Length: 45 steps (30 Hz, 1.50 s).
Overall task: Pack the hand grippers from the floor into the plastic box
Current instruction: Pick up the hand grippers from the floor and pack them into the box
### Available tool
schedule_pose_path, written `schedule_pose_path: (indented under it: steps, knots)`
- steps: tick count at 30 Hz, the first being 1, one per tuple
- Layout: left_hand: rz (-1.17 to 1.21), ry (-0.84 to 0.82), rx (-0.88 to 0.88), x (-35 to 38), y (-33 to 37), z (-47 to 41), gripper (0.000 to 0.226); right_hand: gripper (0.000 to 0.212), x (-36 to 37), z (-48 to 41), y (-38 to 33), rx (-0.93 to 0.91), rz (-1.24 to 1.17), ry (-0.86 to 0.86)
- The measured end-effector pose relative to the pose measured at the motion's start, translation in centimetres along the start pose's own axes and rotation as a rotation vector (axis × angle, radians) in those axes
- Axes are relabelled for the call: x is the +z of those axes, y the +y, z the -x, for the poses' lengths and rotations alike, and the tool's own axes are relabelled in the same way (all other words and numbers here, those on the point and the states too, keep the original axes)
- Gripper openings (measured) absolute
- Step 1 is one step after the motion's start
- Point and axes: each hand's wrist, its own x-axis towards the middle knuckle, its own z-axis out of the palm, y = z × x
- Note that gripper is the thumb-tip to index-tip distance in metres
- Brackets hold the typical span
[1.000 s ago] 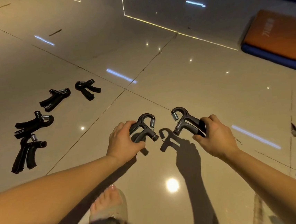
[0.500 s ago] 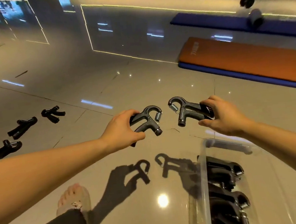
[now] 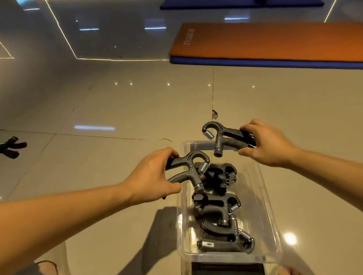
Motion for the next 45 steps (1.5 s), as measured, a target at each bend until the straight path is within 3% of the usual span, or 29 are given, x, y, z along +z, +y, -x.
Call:
schedule_pose_path:
  steps: [8, 17, 28, 38, 45]
  knots:
    - [-0.014, -0.142, 0.067, 5.1, 3.3, -0.2, 0.061, 0.054, 0.4, 0.3, 3.4, 0.019, -0.032, -0.016]
    - [-0.030, 0.029, -0.056, 6.6, 3.2, -1.9, 0.060, 0.050, 0.7, -0.1, 5.7, 0.035, -0.047, -0.004]
    - [-0.315, -0.068, 0.006, 11.9, 2.4, -10.3, 0.062, 0.047, 1.5, -0.8, 7.8, 0.047, -0.050, -0.015]
    - [-0.077, -0.021, -0.197, 14.4, 1.3, -11.5, 0.078, 0.044, 1.9, -1.6, 8.4, 0.046, -0.062, -0.024]
    - [-0.111, 0.006, -0.222, 15.6, 1.2, -11.3, 0.075, 0.047, 2.2, -1.7, 8.3, 0.052, -0.062, -0.041]
